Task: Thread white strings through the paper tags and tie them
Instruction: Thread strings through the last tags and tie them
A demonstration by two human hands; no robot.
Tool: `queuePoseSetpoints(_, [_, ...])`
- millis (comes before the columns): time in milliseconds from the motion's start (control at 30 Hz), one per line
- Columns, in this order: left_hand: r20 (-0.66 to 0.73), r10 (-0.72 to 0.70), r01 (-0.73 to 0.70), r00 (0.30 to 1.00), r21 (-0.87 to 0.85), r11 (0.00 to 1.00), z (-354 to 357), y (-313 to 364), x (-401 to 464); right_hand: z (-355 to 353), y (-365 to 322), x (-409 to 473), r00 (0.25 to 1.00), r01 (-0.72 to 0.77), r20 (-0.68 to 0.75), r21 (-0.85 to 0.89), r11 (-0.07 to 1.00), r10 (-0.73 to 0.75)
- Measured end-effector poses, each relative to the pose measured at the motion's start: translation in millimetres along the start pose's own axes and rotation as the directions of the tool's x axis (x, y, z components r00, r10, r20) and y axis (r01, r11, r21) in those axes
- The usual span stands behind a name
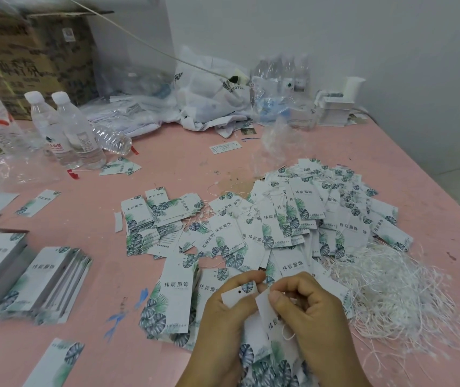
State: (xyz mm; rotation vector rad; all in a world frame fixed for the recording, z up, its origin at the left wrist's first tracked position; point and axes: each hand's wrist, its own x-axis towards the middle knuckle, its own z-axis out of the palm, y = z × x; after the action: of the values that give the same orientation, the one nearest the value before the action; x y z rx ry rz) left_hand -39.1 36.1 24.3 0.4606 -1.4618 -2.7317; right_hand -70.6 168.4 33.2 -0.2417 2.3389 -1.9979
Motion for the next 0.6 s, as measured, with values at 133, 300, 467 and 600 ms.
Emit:
queuePoseSetpoints(133, [-0.008, -0.001, 0.001, 1.0, 0.0, 1.0, -1.7, -2.5, 0.0, -4.9, 1.4, 3.8, 0.984, -0.145, 0.117, 0.085, 0.986, 0.135])
queuePoseSetpoints(300, [0.009, 0.023, -0.023, 1.0, 0.01, 1.0, -1.8, -4.5, -0.8, -10.5, 5.8, 7.7, 0.965, -0.221, 0.169, 0.103, 0.97, 0.202])
queuePoseSetpoints(467, [-0.053, 0.059, -0.061, 0.997, -0.037, 0.997, -1.6, -5.6, 1.8, -14.5, 13.4, 17.0, 0.899, -0.437, 0.251, 0.477, 0.762, 0.358])
queuePoseSetpoints(600, [-0.088, 0.031, -0.043, 0.996, -0.139, 0.989, -1.9, -4.3, 3.7, -20.6, 17.0, 26.0, 0.842, -0.473, 0.267, 0.784, 0.403, 0.469])
